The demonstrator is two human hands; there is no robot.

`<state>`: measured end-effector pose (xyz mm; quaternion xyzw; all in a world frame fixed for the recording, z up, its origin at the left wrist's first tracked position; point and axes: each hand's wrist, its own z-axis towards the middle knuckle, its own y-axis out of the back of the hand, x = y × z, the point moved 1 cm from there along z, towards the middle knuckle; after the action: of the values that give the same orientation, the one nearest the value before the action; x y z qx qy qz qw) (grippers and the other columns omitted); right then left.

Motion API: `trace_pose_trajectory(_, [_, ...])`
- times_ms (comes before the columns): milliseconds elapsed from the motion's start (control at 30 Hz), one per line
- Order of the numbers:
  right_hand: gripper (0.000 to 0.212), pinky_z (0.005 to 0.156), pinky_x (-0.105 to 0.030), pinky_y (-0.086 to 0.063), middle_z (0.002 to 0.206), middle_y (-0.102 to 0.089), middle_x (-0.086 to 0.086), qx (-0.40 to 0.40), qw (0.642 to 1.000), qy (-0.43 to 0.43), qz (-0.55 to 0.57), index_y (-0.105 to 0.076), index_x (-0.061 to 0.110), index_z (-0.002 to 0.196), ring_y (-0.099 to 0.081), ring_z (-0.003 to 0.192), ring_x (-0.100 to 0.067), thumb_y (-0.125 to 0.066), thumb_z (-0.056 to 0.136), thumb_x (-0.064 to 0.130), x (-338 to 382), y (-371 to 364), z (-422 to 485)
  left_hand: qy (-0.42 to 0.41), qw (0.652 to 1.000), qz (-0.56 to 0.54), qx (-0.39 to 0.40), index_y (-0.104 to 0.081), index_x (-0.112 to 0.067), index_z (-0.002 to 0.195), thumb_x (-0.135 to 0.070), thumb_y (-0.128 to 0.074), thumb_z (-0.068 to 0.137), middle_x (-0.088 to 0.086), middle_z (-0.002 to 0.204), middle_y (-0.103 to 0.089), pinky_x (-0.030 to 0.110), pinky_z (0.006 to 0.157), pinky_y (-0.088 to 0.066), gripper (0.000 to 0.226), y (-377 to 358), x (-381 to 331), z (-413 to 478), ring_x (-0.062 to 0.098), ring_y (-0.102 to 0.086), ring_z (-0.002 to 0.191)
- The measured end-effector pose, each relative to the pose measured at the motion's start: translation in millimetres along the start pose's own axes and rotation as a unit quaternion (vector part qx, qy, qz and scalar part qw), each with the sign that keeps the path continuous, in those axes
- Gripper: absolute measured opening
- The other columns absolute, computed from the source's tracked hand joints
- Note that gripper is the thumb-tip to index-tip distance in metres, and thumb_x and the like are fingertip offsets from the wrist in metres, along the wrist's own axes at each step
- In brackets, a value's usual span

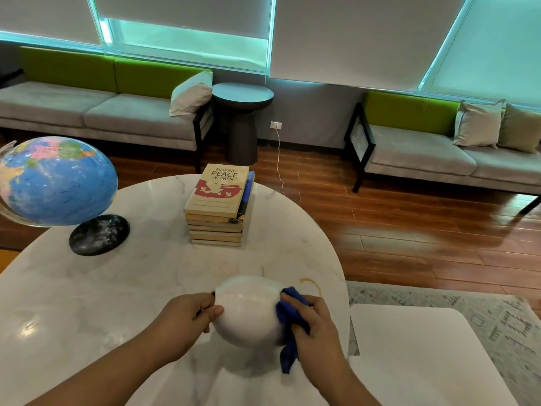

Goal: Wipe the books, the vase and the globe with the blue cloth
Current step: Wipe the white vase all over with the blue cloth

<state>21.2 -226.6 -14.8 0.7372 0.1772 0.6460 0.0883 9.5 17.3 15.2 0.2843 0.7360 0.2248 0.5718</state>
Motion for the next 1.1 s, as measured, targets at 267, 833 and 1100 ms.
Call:
trace_pose_trajectory(267, [0.046, 0.098, -0.023, -0.039, 0.113, -0.047, 0.016, -0.068, 0.996, -0.053, -0.004, -0.054, 0.049, 0.1, -0.051, 0.101, -0.001, -0.052, 0.092, 0.004, -2, 7, 6, 0.005, 1.0, 0.02, -0.006, -0.051, -0.024, 0.062, -0.029, -0.052, 0.097, -0.003, 0.063, -0.061, 0.012, 0.053, -0.036, 0.035, -2, -10, -3, 0.0, -0.057, 0.058])
trace_pose_trajectory(833, [0.051, 0.108, -0.013, -0.026, 0.124, -0.033, 0.032, 0.022, 0.993, 0.079, -0.086, -0.052, 0.049, 0.122, -0.039, 0.117, 0.004, -0.055, 0.092, 0.008, 34, -12, -6, 0.005, 0.999, 0.024, -0.039, -0.065, -0.007, 0.089, -0.033, -0.049, 0.098, 0.002, 0.076, -0.064, 0.017, 0.061, -0.04, 0.032, -7, -31, 3, 0.015, -0.059, 0.072])
trace_pose_trajectory(1100, [0.054, 0.109, -0.027, -0.035, 0.119, -0.044, 0.02, -0.07, 0.996, 0.009, -0.062, -0.053, 0.05, 0.109, -0.048, 0.117, -0.01, -0.052, 0.09, 0.0, 18, 7, 3, 0.011, 0.999, 0.015, -0.027, -0.062, -0.012, 0.089, -0.032, -0.048, 0.098, 0.0, 0.083, -0.063, 0.022, 0.066, -0.042, 0.026, -7, -41, 0, 0.015, -0.059, 0.075])
